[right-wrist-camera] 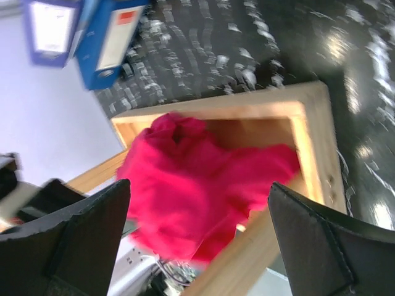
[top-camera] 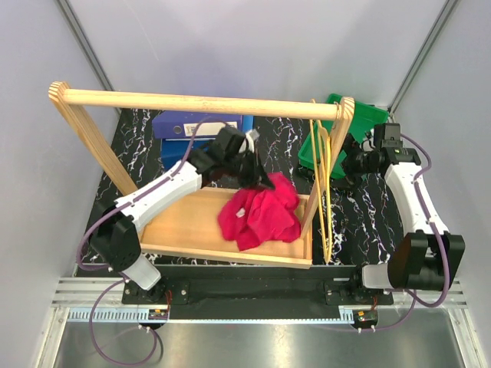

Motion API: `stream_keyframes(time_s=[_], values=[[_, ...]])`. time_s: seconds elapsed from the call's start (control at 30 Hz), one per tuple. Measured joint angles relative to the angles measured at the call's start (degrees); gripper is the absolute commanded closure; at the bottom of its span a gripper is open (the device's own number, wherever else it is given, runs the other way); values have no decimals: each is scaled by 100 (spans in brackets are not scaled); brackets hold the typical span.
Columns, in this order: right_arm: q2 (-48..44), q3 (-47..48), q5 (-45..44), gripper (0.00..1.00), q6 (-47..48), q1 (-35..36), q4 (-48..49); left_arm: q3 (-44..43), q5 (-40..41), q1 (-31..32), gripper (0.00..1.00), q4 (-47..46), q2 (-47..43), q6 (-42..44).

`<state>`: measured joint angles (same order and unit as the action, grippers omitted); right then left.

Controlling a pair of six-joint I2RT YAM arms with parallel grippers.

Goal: Remove the t-shirt from the hanger

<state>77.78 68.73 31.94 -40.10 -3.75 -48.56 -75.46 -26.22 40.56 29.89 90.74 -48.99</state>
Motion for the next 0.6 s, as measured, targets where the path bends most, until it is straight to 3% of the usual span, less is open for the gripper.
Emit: stream_keyframes(time_s=[0.23, 0.4, 0.6], values=[[280, -166, 1147, 0, 208, 0, 1401, -1073, -481, -114, 100, -533, 378, -645], [289, -413, 1902, 0, 70, 0, 2339, -1119, -756, -339, 100, -1075, 946, -1346], [291, -525, 2529, 0, 164, 11, 2796, -1292, -866, -481, 100, -1440, 1478, -1941]])
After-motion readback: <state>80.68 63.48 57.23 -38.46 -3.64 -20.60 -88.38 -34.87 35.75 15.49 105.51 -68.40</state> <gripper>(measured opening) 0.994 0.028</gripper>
